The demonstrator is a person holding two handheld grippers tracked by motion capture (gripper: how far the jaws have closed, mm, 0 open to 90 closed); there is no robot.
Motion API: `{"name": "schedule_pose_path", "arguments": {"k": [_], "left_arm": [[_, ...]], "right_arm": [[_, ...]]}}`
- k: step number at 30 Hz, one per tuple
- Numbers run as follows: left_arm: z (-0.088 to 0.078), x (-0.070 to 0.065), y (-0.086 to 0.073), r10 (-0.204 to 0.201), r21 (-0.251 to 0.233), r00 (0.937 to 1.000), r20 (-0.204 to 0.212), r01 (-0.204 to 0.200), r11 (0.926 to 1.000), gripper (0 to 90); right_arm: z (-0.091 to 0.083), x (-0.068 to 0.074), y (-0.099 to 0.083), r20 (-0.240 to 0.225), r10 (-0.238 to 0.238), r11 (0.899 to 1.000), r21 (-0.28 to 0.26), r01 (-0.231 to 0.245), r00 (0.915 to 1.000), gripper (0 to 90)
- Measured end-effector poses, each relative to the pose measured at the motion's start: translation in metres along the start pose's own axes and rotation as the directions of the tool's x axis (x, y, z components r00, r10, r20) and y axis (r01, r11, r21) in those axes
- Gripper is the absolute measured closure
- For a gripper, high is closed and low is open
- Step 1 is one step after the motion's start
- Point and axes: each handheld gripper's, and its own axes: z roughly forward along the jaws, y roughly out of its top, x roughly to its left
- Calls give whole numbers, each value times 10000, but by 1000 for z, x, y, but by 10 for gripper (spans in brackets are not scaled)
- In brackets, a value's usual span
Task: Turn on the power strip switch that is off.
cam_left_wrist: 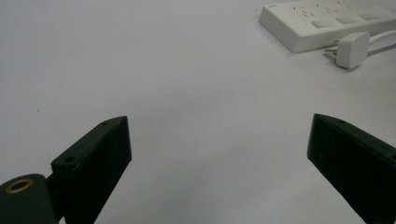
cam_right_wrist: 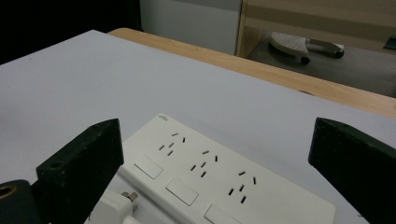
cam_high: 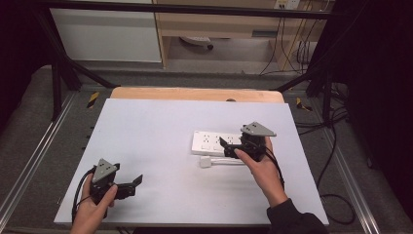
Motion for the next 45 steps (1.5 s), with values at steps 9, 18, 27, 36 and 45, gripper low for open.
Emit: {"name": "schedule_pose_path", "arguments": {"k": [9, 18, 27, 36, 45], "left_arm": [[0, 1, 0, -7, -7, 10000, -8, 7, 10000, 64], [-1, 1, 0, -40, -32, 10000, 0, 40, 10000, 64], [-2, 2, 0, -97, -56, 10000, -10, 97, 9999, 64], [-5, 6, -1, -255, -156, 9996, -88, 254, 9996, 64], [-11, 13, -3, -483, -265, 9987, -155, 479, 9985, 64]], "right_arm": [[-16, -11, 6, 73, 237, 9988, -432, -234, 9997, 50], [-30, -22, 9, -40, 393, 9968, -700, -394, 9992, 66], [-50, -37, 8, -187, 597, 9942, -888, -612, 9980, 98], [-66, -49, -3, -35, 667, 9937, -902, -667, 9978, 76], [-78, -59, -21, 289, 765, 9950, -672, -744, 9967, 84]]}}
